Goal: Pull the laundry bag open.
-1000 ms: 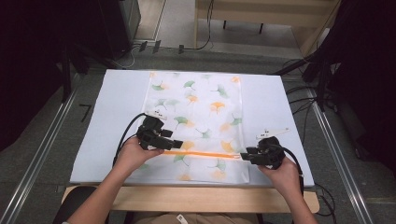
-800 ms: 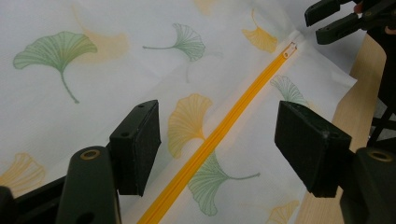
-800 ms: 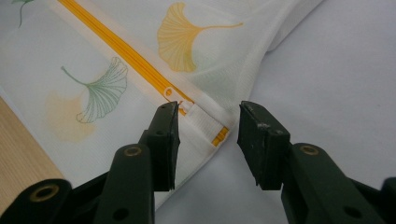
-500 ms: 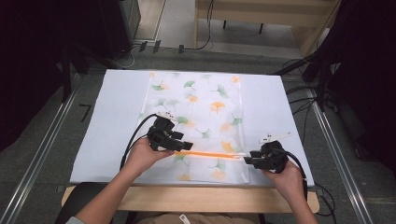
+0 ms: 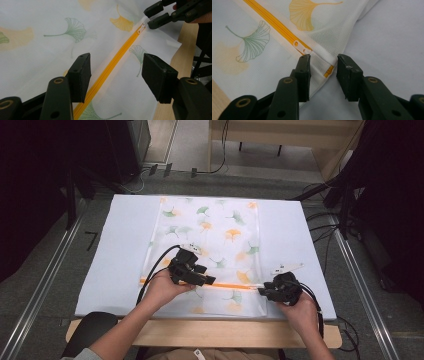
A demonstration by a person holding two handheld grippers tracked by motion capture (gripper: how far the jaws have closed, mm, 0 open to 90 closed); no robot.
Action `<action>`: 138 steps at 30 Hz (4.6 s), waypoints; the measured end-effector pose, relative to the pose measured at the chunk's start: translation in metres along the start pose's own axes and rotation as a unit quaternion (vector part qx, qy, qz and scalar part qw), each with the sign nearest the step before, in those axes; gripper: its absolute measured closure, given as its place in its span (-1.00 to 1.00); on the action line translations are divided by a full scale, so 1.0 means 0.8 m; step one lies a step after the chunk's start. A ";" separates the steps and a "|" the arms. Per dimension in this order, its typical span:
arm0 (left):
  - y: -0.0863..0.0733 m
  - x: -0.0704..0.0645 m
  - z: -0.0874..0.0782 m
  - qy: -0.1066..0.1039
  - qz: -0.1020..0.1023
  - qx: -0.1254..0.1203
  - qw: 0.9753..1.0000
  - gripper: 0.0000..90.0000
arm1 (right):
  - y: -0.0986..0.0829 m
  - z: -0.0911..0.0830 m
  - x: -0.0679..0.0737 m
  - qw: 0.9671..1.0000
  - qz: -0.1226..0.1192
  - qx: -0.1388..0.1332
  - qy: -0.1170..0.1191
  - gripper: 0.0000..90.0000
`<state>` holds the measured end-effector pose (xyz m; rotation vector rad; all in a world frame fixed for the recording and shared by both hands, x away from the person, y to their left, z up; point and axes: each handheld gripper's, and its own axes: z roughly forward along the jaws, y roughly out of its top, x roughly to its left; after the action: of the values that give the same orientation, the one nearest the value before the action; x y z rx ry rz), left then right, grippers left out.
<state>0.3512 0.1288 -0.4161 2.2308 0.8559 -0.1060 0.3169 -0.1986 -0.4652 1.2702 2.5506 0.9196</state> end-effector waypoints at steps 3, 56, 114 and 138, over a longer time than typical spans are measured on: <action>0.000 -0.004 0.004 -0.003 0.002 0.001 1.000 -0.09 | 0.003 0.004 0.004 1.000 -0.006 -0.002 -0.007 0.50; 0.026 -0.057 0.104 -0.059 0.049 0.037 0.996 0.40 | 0.020 -0.011 0.000 0.997 0.006 -0.038 0.068 0.89; 0.044 -0.063 0.121 -0.056 0.036 0.020 0.998 1.00 | 0.030 -0.022 0.011 0.993 -0.017 -0.052 0.101 0.89; 0.043 -0.061 0.118 -0.053 0.022 0.040 0.998 1.00 | 0.030 -0.023 0.016 0.994 -0.027 -0.049 0.094 0.89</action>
<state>0.3511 0.0219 -0.4485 2.2957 0.7563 -0.2383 0.3176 -0.1862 -0.4349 1.1329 2.6256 1.1882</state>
